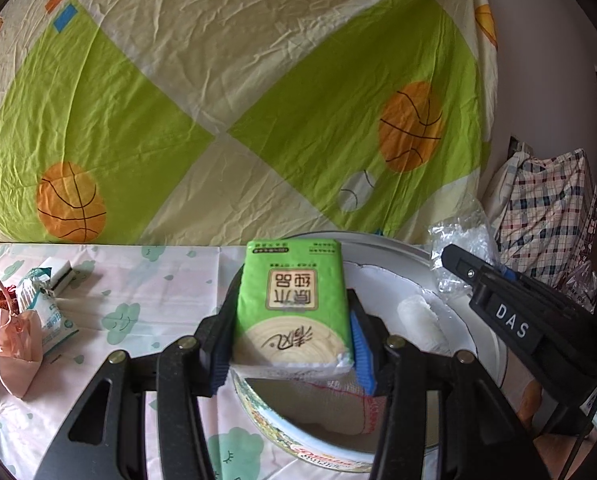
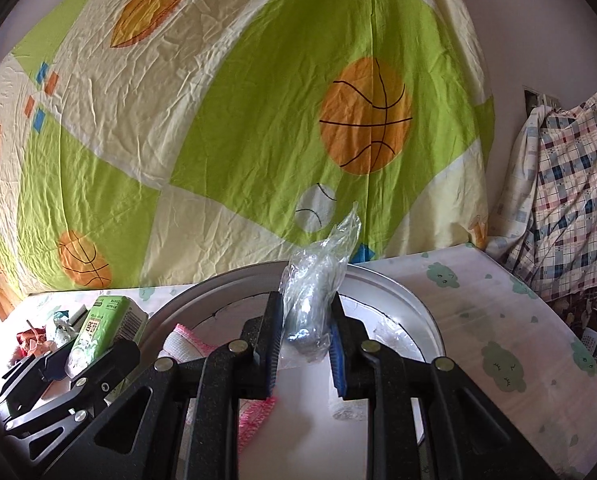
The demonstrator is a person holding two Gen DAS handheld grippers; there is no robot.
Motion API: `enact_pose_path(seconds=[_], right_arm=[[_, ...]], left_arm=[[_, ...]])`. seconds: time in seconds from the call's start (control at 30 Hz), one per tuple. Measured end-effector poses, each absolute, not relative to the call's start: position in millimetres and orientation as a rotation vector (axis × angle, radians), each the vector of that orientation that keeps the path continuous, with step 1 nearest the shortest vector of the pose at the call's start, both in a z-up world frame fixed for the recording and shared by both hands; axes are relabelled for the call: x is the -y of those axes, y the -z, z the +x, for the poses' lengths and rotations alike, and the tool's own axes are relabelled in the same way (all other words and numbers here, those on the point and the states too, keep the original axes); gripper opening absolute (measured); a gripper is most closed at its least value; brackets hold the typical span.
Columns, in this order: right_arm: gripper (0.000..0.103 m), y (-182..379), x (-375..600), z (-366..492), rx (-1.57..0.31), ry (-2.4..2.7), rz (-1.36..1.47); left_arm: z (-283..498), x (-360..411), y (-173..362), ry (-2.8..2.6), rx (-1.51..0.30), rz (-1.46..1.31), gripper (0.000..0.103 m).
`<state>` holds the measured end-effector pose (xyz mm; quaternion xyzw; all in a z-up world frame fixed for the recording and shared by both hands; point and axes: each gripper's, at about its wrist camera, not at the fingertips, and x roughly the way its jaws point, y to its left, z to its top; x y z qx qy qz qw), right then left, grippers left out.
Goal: Organize soft objects
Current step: 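Carry the plastic bag with the right gripper while the left gripper carries the tissue pack over the tin, then release the plastic bag into the tin while the left gripper drops the tissue pack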
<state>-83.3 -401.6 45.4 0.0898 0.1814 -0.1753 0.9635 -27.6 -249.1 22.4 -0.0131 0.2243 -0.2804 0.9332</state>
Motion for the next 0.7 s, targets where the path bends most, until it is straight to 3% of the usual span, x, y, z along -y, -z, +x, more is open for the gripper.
enact_pose_path(seconds=[0.7], right_arm=[[0.023, -24, 432, -63, -0.476, 0.483, 0.142]], left_arm=[[-12, 283, 0, 0.569, -0.528, 0.009, 0.049]])
